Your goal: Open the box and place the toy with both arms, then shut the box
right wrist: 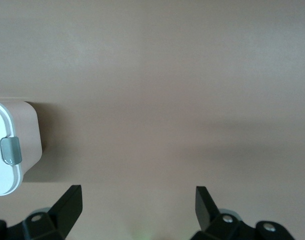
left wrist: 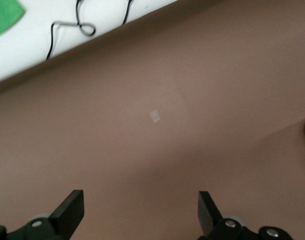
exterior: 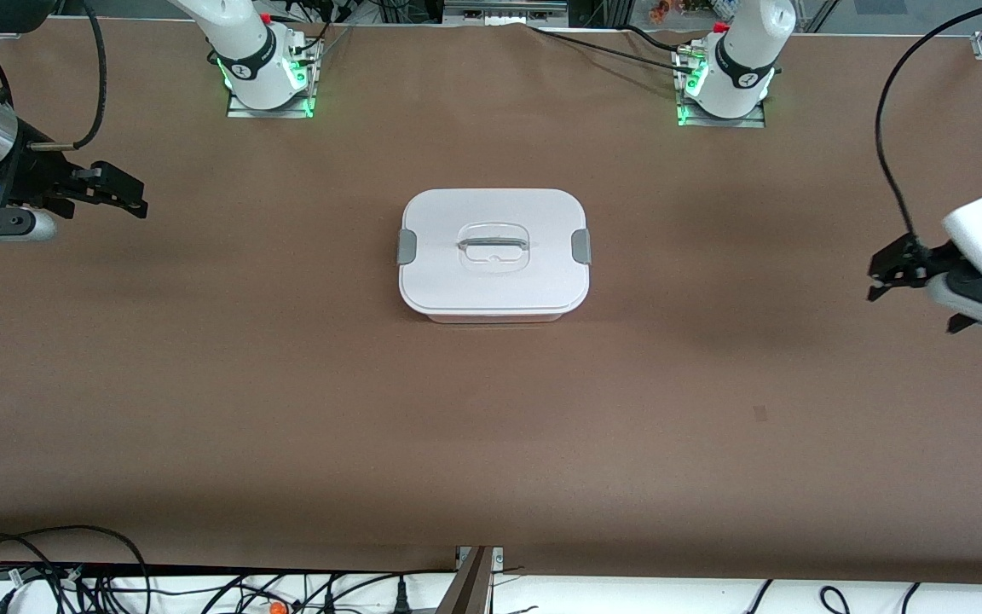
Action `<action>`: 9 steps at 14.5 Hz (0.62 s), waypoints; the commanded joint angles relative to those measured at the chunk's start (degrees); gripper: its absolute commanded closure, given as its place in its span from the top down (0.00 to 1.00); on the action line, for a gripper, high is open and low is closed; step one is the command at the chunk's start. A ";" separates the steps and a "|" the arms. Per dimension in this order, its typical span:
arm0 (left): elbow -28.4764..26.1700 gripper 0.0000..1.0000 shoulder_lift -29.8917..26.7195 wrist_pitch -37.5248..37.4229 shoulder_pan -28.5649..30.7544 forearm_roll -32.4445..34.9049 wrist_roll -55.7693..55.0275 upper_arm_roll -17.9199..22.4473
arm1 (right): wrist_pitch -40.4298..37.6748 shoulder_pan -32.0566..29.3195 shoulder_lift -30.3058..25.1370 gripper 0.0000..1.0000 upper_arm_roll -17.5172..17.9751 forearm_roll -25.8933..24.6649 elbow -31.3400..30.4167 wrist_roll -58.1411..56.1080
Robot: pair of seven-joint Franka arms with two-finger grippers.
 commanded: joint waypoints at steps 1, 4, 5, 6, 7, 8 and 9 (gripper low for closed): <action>-1.34 1.00 -3.12 -4.00 2.14 -0.62 -4.17 -0.18 | -0.85 -0.34 -0.04 1.00 0.42 -0.70 0.62 0.49; -1.52 1.00 -4.18 -5.05 5.14 -0.70 -4.35 -0.35 | -0.76 -0.26 -0.04 1.00 0.42 -0.70 0.70 0.49; -2.13 1.00 -4.62 -5.93 5.49 -0.79 -4.87 -0.53 | -0.76 -0.26 -0.04 1.00 0.42 -0.62 0.70 0.49; -2.40 1.00 -5.06 -6.20 5.67 -0.88 -7.66 -0.70 | -0.76 -0.26 -0.04 1.00 0.42 -0.70 0.70 0.49; -2.92 1.00 -5.23 -6.99 5.75 -1.14 -12.04 -0.97 | -0.76 -0.34 -0.04 1.00 0.42 -0.62 0.62 0.49; -3.01 1.00 -5.58 -8.13 5.84 -1.23 -14.43 -1.06 | -0.76 -0.26 -0.04 1.00 0.42 -0.62 0.62 0.49; -3.10 1.00 -5.67 -8.75 5.93 -1.32 -15.24 -1.49 | -0.76 -0.34 -0.04 1.00 0.42 -0.62 0.62 0.49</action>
